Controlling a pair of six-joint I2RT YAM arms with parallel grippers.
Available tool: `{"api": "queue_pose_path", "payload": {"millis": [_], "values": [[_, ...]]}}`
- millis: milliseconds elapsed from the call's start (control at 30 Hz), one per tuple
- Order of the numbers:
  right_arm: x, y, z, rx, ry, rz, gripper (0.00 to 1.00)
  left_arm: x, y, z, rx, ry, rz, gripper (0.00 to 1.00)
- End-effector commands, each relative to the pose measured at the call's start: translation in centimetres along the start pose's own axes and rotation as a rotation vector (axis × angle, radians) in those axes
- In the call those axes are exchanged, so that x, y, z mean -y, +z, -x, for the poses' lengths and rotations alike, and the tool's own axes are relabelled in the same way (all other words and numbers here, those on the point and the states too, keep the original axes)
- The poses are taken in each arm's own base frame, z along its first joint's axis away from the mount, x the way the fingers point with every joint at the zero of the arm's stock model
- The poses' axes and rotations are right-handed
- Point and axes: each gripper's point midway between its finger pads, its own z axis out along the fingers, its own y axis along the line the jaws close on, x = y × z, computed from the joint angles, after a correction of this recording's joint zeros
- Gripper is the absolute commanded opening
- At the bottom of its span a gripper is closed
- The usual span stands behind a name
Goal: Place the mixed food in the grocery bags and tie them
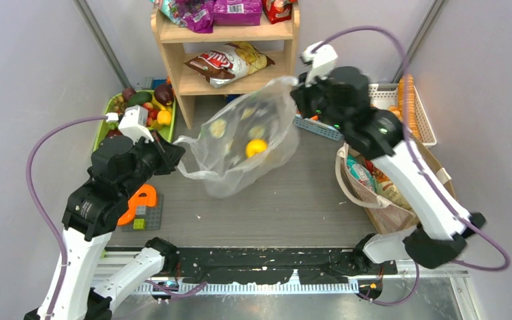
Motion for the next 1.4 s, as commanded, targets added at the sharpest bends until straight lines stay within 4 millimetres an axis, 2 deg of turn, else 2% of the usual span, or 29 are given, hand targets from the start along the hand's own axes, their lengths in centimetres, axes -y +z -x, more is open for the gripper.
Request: {"api": "queue_pose_path", "payload": {"millis": [0,67,100,133,200,233,300,367,433,533,600,767,833,867,933,1000,1100,1133,1167,1200,1233,1267,1300,1333,1367], "values": [[1.3,-7.8,5.4,0.188,0.071,0.015,0.05,-1.0,1.3,-0.5,0.0,0.02,0.04,0.0],[1.2,-7.6,4.1,0.167,0.082,0.012,0.05,-1.2,0.6,1.2,0.04,0.044,0.071,0.0],[1.3,-6.9,2.5,0.13,0.077,0.001,0.05,-1.5,-0.1,2.4,0.075,0.064,0.099,0.0],[1.6,-6.5,1.6,0.109,0.079,-0.026,0.05,-1.7,-1.1,4.2,0.124,0.086,0.132,0.0],[1.8,-4.8,-1.6,0.028,0.071,-0.054,0.05,-2.1,-3.3,7.7,0.225,0.113,0.192,0.0],[1.9,-4.4,-2.4,0.009,0.074,-0.061,0.05,-2.3,-4.4,9.2,0.277,0.112,0.22,0.0],[1.9,-3.3,-3.7,-0.024,0.09,-0.065,0.05,-1.8,-5.2,10.7,0.33,0.116,0.208,0.0],[1.6,-2.7,-4.2,-0.034,0.105,-0.046,0.05,-1.3,-4.5,10.5,0.325,0.115,0.179,0.0],[1.2,-2.4,-3.6,-0.015,0.111,-0.021,0.05,-1.3,-3.3,9.5,0.274,0.124,0.172,0.0],[0.6,-2.1,-2.7,0.013,0.118,0.013,0.05,-2.5,-2.1,8.2,0.219,0.152,0.232,0.0],[0.2,-1.7,-2.9,0.002,0.118,0.032,0.05,-3.5,-1.8,7.8,0.215,0.173,0.275,0.0],[-0.8,0.0,-4.7,-0.048,0.118,0.064,0.06,-4.9,-1.4,8.6,0.252,0.214,0.359,0.0],[-0.7,0.6,-5.2,-0.058,0.125,0.058,0.19,-4.8,-1.1,9.4,0.261,0.226,0.372,0.0],[-0.5,1.0,-5.4,-0.066,0.13,0.05,0.38,-4.6,-0.9,9.7,0.257,0.23,0.371,0.0],[0.3,1.6,-5.3,-0.072,0.15,0.033,0.61,-4.1,-0.1,9.8,0.236,0.23,0.361,0.0],[1.3,1.9,-4.9,-0.072,0.182,0.028,0.71,-3.9,1.1,9.2,0.208,0.224,0.343,0.0],[3.0,2.1,-3.9,-0.054,0.231,0.055,0.74,-4.0,2.7,7.8,0.201,0.205,0.319,0.0],[2.9,2.1,-3.6,-0.045,0.238,0.088,0.75,-4.2,3.2,7.2,0.201,0.199,0.318,0.0],[4.1,2.1,-3.4,-0.037,0.254,0.079,0.76,-4.5,3.5,6.7,0.206,0.191,0.319,0.0],[4.0,2.2,-3.0,-0.022,0.27,0.12,0.76,-4.9,4.0,5.8,0.197,0.187,0.325,0.0],[5.3,2.3,-2.7,-0.002,0.29,0.109,0.78,-5.0,4.2,5.6,0.207,0.18,0.321,0.0],[5.2,2.3,-2.6,0.003,0.314,0.144,0.79,-5.1,4.4,5.4,0.215,0.177,0.32,0.0],[6.6,2.5,-2.4,0.021,0.333,0.129,0.8,-5.2,4.5,5.3,0.221,0.178,0.32,0.0],[6.7,2.6,-2.4,0.022,0.36,0.15,0.81,-5.4,4.5,5.3,0.226,0.179,0.324,0.0],[8.3,3.0,-2.6,0.031,0.383,0.124,0.84,-5.5,4.6,5.3,0.226,0.179,0.33,0.0]]}}
